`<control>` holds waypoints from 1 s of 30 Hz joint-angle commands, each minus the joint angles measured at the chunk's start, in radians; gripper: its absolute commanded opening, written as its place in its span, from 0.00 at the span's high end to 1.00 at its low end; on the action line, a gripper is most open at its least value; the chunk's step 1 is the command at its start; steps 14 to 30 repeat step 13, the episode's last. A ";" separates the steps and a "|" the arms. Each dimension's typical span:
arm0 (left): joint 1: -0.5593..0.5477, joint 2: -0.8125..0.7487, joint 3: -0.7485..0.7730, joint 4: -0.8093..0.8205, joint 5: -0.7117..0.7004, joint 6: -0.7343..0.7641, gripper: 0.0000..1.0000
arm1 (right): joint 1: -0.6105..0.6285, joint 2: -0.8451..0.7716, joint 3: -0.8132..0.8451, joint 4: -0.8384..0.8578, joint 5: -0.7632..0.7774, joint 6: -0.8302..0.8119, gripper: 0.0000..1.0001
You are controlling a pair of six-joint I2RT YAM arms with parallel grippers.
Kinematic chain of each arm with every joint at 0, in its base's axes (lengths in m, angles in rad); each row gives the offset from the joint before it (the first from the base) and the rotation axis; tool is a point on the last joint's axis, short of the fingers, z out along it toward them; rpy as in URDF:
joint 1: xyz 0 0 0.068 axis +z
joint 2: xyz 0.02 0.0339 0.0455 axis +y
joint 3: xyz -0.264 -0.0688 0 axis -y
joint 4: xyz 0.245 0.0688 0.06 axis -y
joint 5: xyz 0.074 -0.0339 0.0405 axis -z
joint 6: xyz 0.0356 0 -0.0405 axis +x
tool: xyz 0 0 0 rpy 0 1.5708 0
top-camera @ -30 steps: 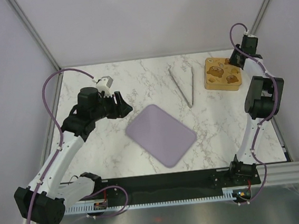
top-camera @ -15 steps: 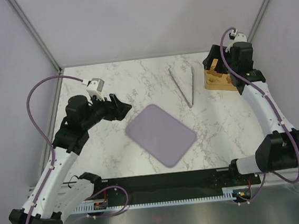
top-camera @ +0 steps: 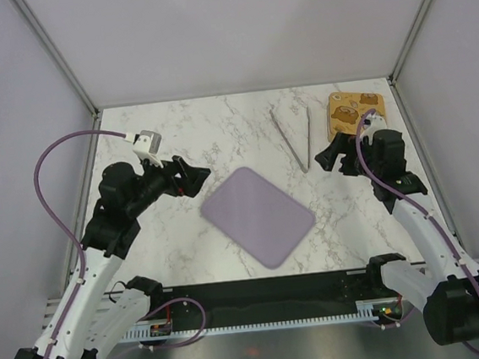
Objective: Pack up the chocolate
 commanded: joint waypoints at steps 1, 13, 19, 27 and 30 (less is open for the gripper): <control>0.005 0.003 -0.013 0.064 0.000 0.047 0.00 | 0.003 -0.043 0.002 0.092 -0.051 -0.001 0.02; 0.003 0.017 -0.021 0.068 0.003 0.050 0.00 | 0.002 -0.063 0.009 0.097 -0.044 -0.008 0.02; 0.003 0.017 -0.021 0.068 0.003 0.050 0.00 | 0.002 -0.063 0.009 0.097 -0.044 -0.008 0.02; 0.003 0.017 -0.021 0.068 0.003 0.050 0.00 | 0.002 -0.063 0.009 0.097 -0.044 -0.008 0.02; 0.003 0.017 -0.021 0.068 0.003 0.050 0.00 | 0.002 -0.063 0.009 0.097 -0.044 -0.008 0.02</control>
